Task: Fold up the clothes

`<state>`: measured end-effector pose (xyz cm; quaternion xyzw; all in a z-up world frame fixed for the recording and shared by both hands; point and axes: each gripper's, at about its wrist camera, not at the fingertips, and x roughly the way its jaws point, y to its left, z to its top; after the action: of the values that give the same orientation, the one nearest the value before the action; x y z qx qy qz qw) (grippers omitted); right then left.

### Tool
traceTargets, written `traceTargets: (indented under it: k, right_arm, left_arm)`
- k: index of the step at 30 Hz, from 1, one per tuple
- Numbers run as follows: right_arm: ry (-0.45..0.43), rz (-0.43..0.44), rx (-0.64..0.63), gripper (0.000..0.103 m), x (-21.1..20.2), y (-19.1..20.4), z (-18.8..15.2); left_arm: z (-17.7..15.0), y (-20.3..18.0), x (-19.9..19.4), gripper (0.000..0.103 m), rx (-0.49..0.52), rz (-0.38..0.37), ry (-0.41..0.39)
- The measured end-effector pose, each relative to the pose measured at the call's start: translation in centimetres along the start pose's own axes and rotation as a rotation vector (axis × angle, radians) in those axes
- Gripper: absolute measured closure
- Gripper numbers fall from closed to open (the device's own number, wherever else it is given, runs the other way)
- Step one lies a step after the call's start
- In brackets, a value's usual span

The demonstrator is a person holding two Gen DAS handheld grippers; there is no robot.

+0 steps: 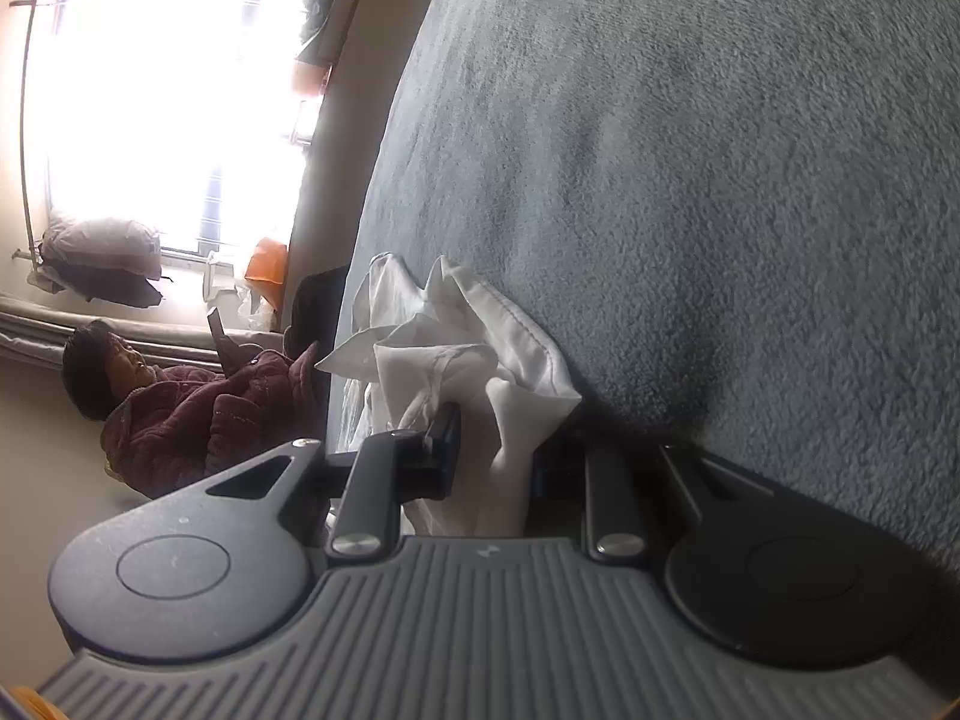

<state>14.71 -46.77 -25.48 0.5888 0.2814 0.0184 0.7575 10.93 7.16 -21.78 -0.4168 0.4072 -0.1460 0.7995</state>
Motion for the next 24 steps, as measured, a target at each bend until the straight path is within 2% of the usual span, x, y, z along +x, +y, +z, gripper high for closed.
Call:
traceTargets:
  k: [1,3,4,9,13,24]
  right_arm:
    - [-0.005,-0.005,-0.012,0.086,-0.1,0.1,-0.1]
    - [-0.016,-0.017,-0.037,0.099,-0.2,0.2,-0.4]
    - [-0.022,-0.020,-0.045,0.103,-0.4,0.3,-0.5]
    - [-0.057,0.012,-0.056,0.103,-2.2,0.4,-1.3]
    - [-0.060,0.033,-0.040,0.103,-3.5,0.5,-1.9]
    - [0.004,0.033,-0.004,0.103,-8.2,-0.1,-4.7]
  left_arm:
    - [-0.1,-0.2,-0.2,0.100,0.009,0.008,-0.007]
    - [-0.4,-0.6,-0.6,0.101,0.025,0.024,-0.021]
    - [-0.4,-0.8,-0.9,0.101,0.028,0.023,-0.028]
    - [-0.2,-1.4,-2.9,0.101,0.042,-0.020,-0.051]
    - [0.1,-1.9,-3.8,0.101,0.054,-0.039,-0.031]
    - [-1.0,-1.2,-9.1,0.102,0.154,-0.069,0.089]
